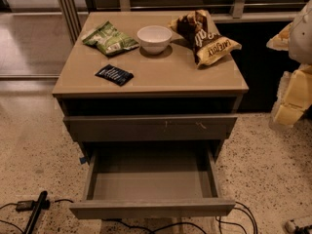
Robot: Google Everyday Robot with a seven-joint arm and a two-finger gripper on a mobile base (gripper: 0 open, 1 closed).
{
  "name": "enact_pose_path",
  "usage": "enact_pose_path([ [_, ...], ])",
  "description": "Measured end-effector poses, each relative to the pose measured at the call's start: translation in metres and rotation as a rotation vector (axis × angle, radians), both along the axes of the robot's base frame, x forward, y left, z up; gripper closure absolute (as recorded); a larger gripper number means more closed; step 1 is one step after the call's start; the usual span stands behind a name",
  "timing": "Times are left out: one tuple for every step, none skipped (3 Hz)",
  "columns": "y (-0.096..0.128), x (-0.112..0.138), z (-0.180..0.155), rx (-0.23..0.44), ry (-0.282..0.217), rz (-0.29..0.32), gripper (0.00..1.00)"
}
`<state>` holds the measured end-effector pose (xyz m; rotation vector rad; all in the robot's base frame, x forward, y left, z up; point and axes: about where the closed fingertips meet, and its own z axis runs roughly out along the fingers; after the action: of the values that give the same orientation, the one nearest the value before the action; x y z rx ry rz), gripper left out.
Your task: Close middle drawer
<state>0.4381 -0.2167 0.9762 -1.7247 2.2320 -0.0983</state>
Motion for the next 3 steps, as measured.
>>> enact_pose_path([
  [0.003, -0.009, -0.001, 0.011, -0.003, 0.010, 0.00],
  [0.005, -0.025, -0.018, 0.049, 0.011, 0.013, 0.00],
  [0.005, -0.041, -0.050, 0.099, 0.046, 0.003, 0.13],
])
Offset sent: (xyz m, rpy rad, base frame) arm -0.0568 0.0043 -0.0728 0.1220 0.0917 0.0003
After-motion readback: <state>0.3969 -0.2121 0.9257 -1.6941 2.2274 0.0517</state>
